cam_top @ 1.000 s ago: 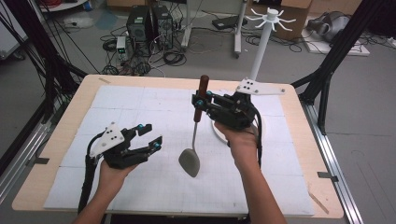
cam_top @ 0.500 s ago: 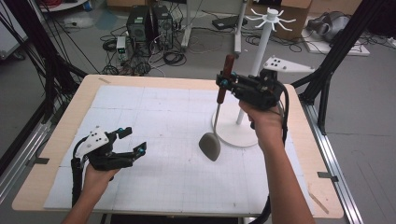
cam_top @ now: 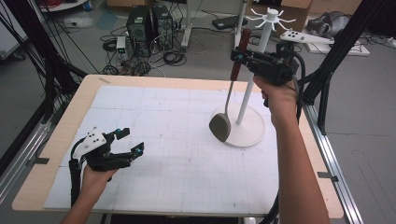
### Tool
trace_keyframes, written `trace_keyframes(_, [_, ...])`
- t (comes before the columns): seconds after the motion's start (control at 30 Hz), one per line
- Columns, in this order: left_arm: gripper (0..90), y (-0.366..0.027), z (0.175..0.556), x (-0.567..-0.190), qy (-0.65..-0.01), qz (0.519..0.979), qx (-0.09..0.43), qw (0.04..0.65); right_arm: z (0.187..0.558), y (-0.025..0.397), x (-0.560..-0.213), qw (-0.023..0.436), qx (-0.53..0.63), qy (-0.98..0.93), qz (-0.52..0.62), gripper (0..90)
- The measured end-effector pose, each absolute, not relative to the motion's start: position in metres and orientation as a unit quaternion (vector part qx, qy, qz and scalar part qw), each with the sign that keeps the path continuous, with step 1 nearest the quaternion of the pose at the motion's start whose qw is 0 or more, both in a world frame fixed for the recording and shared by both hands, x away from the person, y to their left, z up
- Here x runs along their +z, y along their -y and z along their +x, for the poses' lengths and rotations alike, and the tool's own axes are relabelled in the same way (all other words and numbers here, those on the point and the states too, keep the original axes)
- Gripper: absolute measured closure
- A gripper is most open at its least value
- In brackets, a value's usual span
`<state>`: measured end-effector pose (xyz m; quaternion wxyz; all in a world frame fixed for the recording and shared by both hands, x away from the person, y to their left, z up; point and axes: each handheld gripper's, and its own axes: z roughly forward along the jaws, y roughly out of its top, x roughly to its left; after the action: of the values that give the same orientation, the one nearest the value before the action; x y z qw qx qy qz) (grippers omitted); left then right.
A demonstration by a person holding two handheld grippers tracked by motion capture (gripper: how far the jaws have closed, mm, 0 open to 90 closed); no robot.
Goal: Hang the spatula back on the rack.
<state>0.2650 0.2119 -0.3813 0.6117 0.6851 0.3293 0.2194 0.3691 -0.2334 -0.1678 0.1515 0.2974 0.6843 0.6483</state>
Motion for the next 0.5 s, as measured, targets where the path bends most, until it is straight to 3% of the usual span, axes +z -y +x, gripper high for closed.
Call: trace_keyframes(0.5, [21.1,-0.213,0.266,-0.381,-0.332,0.684,0.217,0.612,0.391,0.245,-0.157,0.153,0.648,-0.677,0.313,72.8])
